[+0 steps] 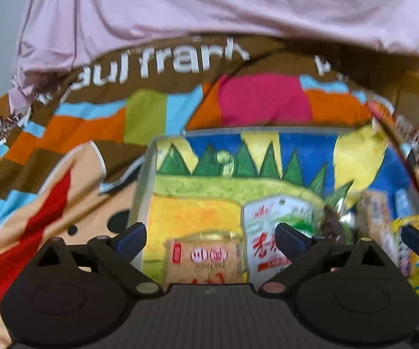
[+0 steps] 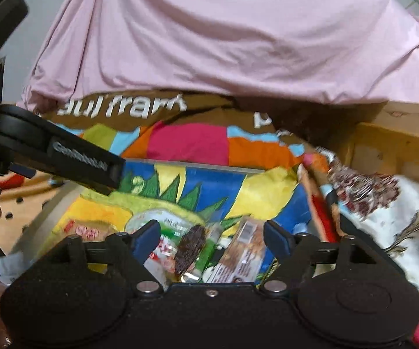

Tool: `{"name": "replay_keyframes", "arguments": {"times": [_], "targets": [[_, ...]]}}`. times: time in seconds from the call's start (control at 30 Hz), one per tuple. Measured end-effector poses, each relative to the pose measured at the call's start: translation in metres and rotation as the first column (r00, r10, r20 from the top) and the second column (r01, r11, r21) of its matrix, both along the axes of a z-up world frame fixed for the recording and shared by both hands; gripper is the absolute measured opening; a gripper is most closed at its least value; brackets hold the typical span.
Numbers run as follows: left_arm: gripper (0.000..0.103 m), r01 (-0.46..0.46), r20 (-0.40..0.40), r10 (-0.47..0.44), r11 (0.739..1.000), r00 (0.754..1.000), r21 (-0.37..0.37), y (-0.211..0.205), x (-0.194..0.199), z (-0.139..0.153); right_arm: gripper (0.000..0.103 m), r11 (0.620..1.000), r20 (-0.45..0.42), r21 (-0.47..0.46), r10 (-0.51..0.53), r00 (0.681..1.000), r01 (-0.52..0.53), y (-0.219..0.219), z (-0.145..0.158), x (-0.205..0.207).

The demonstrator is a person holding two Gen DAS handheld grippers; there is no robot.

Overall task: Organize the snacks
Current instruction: 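Lift both tools from the tray back toward the remaining snacks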

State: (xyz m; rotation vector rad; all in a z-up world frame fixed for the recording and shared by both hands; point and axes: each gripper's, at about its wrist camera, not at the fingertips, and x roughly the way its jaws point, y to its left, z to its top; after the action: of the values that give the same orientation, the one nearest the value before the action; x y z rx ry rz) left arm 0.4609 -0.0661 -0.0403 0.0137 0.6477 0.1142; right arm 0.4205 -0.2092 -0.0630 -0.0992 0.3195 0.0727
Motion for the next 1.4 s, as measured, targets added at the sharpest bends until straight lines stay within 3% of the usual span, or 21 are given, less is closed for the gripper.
{"name": "replay_keyframes", "arguments": {"times": [0.27,0.4,0.67,0.93,1.4], "targets": [[0.102,-0.019,0.159,0.026,0.999,0.987,-0.047,0.017,-0.047,0.051,0.102,1.000,0.149,-0.006,0.010,0.989,-0.009,-0.006,0.048,-0.060],[0.102,-0.018,0.247,0.040,0.996,0.968,-0.088,0.032,-0.082,0.073,0.102,1.000,0.215,-0.008,0.016,0.977,-0.015,-0.004,0.068,-0.096],[0.103,-0.035,0.346,0.079,0.991,0.935,-0.133,0.063,-0.159,0.100,0.102,1.000,0.303,-0.007,0.020,0.953,-0.019,-0.003,0.092,-0.175],[0.103,-0.028,0.370,0.059,0.996,0.927,-0.088,0.088,-0.226,0.110,0.102,0.997,0.337,-0.031,0.072,0.939,-0.065,0.010,0.096,-0.244],[0.103,0.045,0.295,-0.040,0.999,0.955,-0.012,0.118,-0.295,0.076,0.102,0.981,0.201,-0.063,0.195,0.960,-0.186,0.049,0.079,-0.313]]}}
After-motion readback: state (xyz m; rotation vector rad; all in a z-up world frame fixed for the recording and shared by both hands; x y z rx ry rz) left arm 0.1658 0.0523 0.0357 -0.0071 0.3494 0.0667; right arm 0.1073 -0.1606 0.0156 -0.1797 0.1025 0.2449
